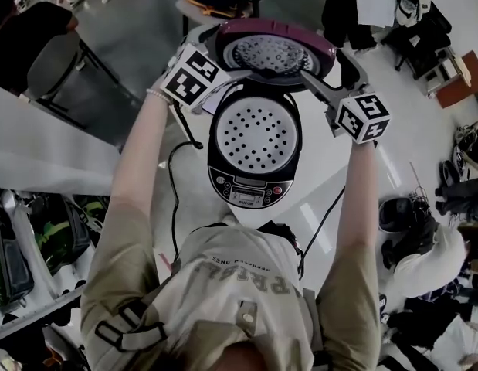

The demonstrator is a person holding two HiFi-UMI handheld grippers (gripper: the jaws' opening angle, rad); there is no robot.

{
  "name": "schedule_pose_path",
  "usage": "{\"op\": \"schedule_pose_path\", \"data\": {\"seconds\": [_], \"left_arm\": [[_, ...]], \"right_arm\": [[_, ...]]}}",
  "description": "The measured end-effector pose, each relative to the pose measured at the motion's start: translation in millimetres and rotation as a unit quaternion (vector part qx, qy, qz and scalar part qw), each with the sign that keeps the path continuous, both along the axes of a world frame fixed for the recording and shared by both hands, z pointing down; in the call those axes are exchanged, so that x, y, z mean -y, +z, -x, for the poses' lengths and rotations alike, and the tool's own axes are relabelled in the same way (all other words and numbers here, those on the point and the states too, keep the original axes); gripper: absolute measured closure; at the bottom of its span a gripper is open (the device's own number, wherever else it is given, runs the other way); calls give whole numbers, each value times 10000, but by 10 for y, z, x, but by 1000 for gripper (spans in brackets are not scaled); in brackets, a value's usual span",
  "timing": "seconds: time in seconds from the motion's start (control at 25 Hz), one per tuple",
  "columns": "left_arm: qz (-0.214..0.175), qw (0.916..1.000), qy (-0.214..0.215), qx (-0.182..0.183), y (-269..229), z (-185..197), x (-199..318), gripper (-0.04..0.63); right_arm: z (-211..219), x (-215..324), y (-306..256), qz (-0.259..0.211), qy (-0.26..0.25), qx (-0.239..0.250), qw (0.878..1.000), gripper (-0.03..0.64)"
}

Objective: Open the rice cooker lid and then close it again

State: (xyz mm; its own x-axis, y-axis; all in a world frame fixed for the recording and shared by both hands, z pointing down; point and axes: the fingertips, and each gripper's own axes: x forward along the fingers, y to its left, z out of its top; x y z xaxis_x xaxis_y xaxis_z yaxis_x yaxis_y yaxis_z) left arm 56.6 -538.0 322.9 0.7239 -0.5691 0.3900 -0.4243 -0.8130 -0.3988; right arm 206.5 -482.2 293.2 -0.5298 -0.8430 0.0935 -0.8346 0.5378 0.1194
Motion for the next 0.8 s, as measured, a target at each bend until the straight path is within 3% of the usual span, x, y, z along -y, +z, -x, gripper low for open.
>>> {"op": "schedule_pose_path", "data": {"seconds": [0.44,0.8], "left_arm": [[-37,9992,188,342,82,-19,0,57],[-41,9969,426,654,135,97,-300,51]], "right_arm": [[155,33,-15,49,-485,-48,9988,164],[265,-260,37,148,-825,-372,9958,143]]}}
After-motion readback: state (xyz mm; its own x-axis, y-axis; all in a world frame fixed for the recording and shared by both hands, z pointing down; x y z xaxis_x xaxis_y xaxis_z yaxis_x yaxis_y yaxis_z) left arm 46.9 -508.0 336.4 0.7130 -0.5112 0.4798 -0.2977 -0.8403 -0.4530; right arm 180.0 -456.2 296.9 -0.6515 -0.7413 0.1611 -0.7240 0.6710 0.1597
